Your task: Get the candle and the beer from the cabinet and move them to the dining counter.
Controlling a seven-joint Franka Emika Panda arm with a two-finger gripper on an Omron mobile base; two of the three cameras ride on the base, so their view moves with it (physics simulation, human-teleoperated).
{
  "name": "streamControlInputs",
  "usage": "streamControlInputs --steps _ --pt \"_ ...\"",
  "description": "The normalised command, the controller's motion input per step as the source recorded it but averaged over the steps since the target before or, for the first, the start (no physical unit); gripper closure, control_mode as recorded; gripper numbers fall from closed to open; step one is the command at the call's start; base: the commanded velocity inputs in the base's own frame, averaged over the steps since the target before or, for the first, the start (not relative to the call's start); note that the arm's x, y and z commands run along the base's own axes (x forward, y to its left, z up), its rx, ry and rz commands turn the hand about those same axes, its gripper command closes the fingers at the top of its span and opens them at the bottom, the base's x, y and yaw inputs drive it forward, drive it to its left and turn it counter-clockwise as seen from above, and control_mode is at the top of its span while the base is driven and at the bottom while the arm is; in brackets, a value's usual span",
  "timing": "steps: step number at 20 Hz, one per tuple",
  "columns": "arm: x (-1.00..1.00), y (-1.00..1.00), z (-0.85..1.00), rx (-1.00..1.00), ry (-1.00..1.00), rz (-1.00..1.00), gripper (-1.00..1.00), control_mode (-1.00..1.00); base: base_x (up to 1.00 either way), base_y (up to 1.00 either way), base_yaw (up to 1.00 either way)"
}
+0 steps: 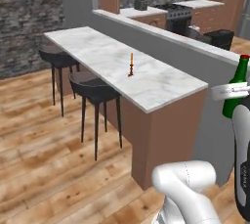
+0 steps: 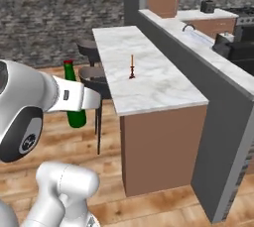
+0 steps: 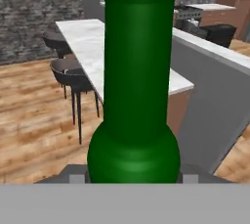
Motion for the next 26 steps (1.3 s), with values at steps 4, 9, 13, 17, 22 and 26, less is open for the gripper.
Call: streamControlInputs --steps 4,9,13,17,22,26 --pt "0.00 0.00 0.00 0.00 0.00 0.00 1.00 1.00 0.28 0.75 -0.35" --pt "0.00 0.00 0.00 0.00 0.00 0.00 1.00 1.00 0.35 0.78 -0.37" --pt "0.00 0.00 0.00 0.00 0.00 0.00 1.00 1.00 0.43 0.81 -0.41" --pt "0.00 0.00 0.00 0.00 0.00 0.00 1.00 1.00 0.51 0.84 -0.42" --pt "0.00 0.00 0.00 0.00 0.00 0.00 1.00 1.00 0.57 0.91 -0.43" --pt "0.00 0.00 0.00 0.00 0.00 0.00 1.00 1.00 0.46 0.84 -0.43"
